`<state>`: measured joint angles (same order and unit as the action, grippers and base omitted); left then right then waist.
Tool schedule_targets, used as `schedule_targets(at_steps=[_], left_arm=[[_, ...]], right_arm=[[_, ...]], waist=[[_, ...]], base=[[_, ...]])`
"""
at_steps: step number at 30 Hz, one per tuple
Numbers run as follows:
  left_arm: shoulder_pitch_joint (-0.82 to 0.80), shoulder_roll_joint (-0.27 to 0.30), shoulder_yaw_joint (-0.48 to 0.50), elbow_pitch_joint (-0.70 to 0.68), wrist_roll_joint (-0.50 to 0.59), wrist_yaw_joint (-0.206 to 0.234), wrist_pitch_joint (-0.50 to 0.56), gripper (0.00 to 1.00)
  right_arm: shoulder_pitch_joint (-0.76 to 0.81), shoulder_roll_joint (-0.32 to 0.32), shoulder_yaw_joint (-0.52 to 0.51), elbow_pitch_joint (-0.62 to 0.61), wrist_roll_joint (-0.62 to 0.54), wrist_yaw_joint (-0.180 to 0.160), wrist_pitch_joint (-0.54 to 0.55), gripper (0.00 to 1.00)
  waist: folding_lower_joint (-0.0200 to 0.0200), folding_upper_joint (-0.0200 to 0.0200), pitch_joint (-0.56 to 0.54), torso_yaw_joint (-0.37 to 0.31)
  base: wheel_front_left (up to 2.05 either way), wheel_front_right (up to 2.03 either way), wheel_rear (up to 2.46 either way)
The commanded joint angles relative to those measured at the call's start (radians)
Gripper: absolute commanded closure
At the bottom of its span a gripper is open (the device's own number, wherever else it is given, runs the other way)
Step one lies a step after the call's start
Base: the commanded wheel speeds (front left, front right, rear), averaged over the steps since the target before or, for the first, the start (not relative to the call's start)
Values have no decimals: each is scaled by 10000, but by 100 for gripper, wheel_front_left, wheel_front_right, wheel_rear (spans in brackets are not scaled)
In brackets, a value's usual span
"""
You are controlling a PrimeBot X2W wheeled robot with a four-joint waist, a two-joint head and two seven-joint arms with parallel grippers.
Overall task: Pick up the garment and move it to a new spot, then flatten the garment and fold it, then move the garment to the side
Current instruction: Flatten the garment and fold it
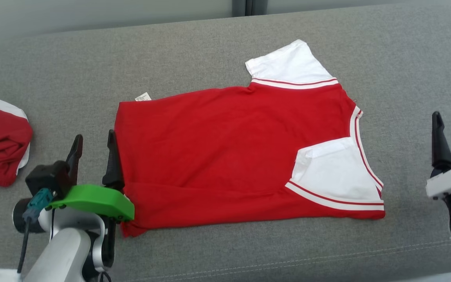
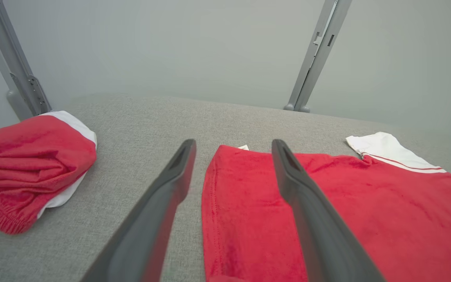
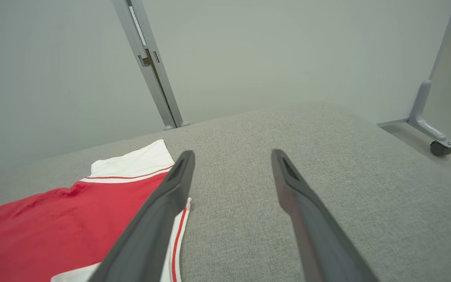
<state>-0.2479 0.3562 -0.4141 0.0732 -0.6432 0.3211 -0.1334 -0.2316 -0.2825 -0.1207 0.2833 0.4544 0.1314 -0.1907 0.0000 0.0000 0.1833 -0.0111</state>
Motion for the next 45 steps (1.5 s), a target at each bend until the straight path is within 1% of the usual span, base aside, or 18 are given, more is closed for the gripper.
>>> schedule_targets(at_steps=[1, 8, 15, 18, 21, 22, 25, 30, 31, 33, 43, 44, 45], left_arm=[[-356, -46, 6, 116, 88, -63, -60, 0], [-1863, -326, -272, 1035, 80, -638, 112, 0], [-3321, -736, -814, 2139, -128, -1489, 903, 0], [-3975, -1022, -1043, 2636, -254, -1842, 1310, 0], [-4600, -1270, -1206, 3218, -326, -2096, 1640, 0], [-5020, -1457, -1290, 3571, -388, -2245, 1838, 0], [-5750, -1768, -1326, 4290, -563, -2497, 2082, 0], [-6429, -2155, -1416, 5064, -750, -2784, 2285, 0], [-6429, -2155, -1416, 5064, -750, -2784, 2285, 0], [-6717, -2273, -1487, 5485, -776, -2910, 2335, 0], [-7112, -2635, -1603, 6477, -1038, -3272, 2393, 0], [-7127, -2670, -1643, 6560, -1093, -3363, 2440, 9], [-7130, -2712, -1663, 6644, -1165, -3440, 2493, 27]], right_arm=[[-321, -188, 29, 166, 42, -14, 79, 0], [-2338, -1005, 633, 1468, 312, -13, 389, 0], [-4519, -1686, 1968, 2597, 738, -14, 838, 0], [-5479, -2014, 2543, 3067, 904, -14, 1145, 0], [-6360, -2254, 3196, 3499, 1087, -14, 1451, 0], [-6918, -2444, 3598, 3763, 1215, -14, 1635, 0], [-7871, -2679, 4387, 4329, 1418, -14, 2033, 0], [-8859, -2862, 5233, 4990, 1779, -14, 2462, 0], [-8859, -2862, 5233, 4990, 1779, -14, 2462, 0], [-9274, -2857, 5665, 5349, 1940, -14, 2617, 0], [-9966, -2759, 6422, 6535, 2518, -14, 2722, 0], [-9970, -2708, 6486, 6640, 2631, -14, 2784, 0], [-9989, -2690, 6573, 6704, 2675, -14, 2780, 0]], waist=[[0, 0, 185, 3], [0, 0, 933, 381], [0, 0, 1901, 980], [0, 0, 2367, 1312], [0, 0, 2757, 1598], [0, 0, 3008, 1789], [0, 0, 3430, 2162], [0, 0, 3848, 2516], [0, 0, 3848, 2516], [0, 0, 4012, 2653], [0, 0, 4142, 2879], [0, 0, 4118, 2893], [0, 0, 4101, 2892]], base=[[0, 0, 0], [0, 0, 0], [0, 0, 0], [0, 0, 0], [0, 0, 0], [0, 0, 0], [0, 0, 0], [0, 0, 0], [0, 0, 0], [0, 0, 0], [0, 0, 0], [0, 0, 0], [0, 0, 0]])
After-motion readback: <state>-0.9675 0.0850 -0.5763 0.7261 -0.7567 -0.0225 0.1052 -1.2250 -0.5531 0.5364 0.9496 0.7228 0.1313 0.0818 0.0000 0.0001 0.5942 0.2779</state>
